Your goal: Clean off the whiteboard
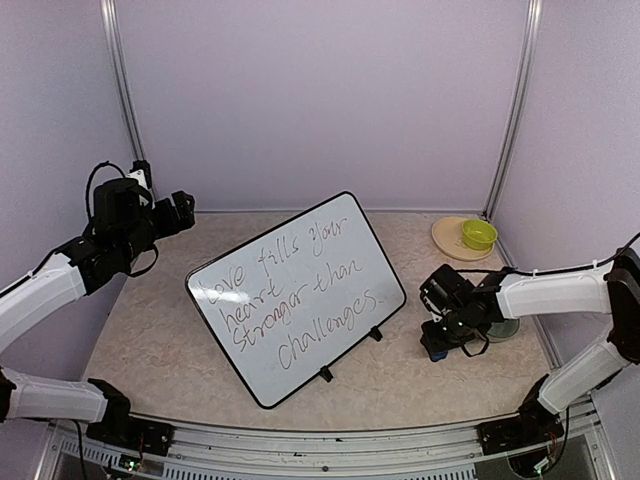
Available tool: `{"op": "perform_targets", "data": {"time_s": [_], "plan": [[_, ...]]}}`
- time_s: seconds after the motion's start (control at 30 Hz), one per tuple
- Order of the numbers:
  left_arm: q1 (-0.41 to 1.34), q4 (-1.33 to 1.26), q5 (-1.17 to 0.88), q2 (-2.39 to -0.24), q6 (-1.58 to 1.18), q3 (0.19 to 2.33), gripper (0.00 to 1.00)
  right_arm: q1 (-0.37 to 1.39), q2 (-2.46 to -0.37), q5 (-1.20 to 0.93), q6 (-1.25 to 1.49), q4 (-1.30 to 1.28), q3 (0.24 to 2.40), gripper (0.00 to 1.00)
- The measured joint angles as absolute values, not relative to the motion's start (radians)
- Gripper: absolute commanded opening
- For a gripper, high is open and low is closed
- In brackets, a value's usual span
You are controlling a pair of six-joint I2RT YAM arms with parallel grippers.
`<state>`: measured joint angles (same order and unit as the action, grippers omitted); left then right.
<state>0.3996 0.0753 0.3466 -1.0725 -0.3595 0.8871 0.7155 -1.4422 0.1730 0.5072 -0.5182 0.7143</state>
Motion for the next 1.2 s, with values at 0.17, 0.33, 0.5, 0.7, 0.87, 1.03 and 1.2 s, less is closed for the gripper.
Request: {"op": "perform_targets", "data": {"time_s": [0.17, 0.33, 0.5, 0.7, 0.87, 1.03, 1.2], "plan": [[0.400, 0.075, 0.347, -1.073, -0.360, 0.887, 0.99, 0.719, -1.444, 0.178, 0.510, -0.519, 0.715, 0.35], [0.400, 0.075, 0.347, -1.073, -0.360, 0.887, 0.99, 0.729, -1.462, 0.186, 0.516, -0.525, 0.715, 0.39], [0.400, 0.075, 0.346, -1.073, -0.360, 0.887, 0.99, 0.753, -1.477, 0.211, 0.518, -0.556, 0.728, 0.37], [0.400, 0.075, 0.344, -1.073, -0.360, 0.887, 0.99, 0.784, -1.500, 0.254, 0.527, -0.590, 0.759, 0.34], [0.400, 0.075, 0.344, -1.073, -0.360, 0.887, 0.99, 0.792, -1.500, 0.272, 0.540, -0.606, 0.781, 0.39], [0.400, 0.075, 0.342, -1.073, -0.360, 0.887, 0.99, 0.793, -1.483, 0.282, 0.545, -0.621, 0.796, 0.46], [0.400, 0.075, 0.341, -1.073, -0.360, 0.887, 0.99, 0.793, -1.476, 0.290, 0.545, -0.631, 0.800, 0.47]]}}
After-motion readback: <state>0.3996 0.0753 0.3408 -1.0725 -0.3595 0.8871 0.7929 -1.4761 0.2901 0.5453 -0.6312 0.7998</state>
